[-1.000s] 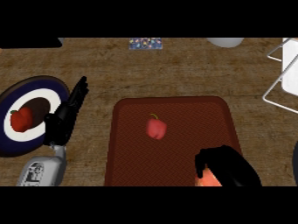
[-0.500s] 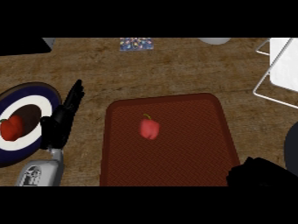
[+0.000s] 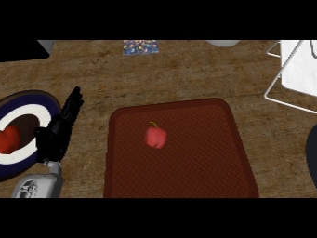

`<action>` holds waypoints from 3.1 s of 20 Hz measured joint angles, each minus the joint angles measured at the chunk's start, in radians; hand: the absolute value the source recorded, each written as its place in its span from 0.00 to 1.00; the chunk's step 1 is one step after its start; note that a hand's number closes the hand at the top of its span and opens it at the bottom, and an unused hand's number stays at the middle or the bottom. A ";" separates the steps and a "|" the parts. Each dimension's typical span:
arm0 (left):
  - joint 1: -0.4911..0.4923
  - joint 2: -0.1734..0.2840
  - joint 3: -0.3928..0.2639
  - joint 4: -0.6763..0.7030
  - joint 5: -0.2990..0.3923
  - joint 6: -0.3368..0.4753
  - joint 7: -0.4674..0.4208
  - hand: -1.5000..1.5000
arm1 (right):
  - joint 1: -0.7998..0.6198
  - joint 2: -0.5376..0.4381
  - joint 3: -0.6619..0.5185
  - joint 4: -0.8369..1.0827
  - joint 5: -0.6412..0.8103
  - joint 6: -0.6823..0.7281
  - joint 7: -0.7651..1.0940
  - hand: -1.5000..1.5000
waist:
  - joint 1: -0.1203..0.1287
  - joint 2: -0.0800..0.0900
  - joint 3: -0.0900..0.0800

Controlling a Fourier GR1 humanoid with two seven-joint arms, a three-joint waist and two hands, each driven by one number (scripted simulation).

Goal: Pick the squash from the tray and place it in the tiered shelf

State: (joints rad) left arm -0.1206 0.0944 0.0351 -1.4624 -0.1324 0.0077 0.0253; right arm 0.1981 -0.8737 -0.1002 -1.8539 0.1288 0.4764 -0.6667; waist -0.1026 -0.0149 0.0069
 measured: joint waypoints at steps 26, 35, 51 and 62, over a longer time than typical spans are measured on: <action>-0.082 -0.040 -0.078 0.015 -0.028 -0.025 0.011 0.50 | -0.201 -0.520 -0.494 0.828 -0.618 0.139 0.006 1.00 | 0.142 0.026 -0.003; -0.101 -0.031 -0.074 0.042 -0.018 -0.050 -0.003 0.50 | -0.358 -0.535 -0.390 0.896 -0.581 0.063 -0.046 1.00 | 0.170 0.031 -0.004; -0.104 -0.047 -0.087 0.040 -0.035 -0.036 0.001 0.50 | -0.694 -0.335 -0.131 0.971 -0.456 -0.070 -0.129 1.00 | 0.168 0.029 -0.005; -0.088 -0.046 -0.085 0.043 -0.040 -0.033 -0.021 0.50 | -0.922 -0.247 -0.057 1.157 -0.472 0.030 -0.036 1.00 | 0.161 0.030 -0.005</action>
State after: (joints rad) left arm -0.2090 0.0489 -0.0502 -1.4198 -0.1728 -0.0249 0.0040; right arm -0.7237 -1.1210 -0.1577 -0.6967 -0.3435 0.5066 -0.7025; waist 0.0583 0.0153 0.0020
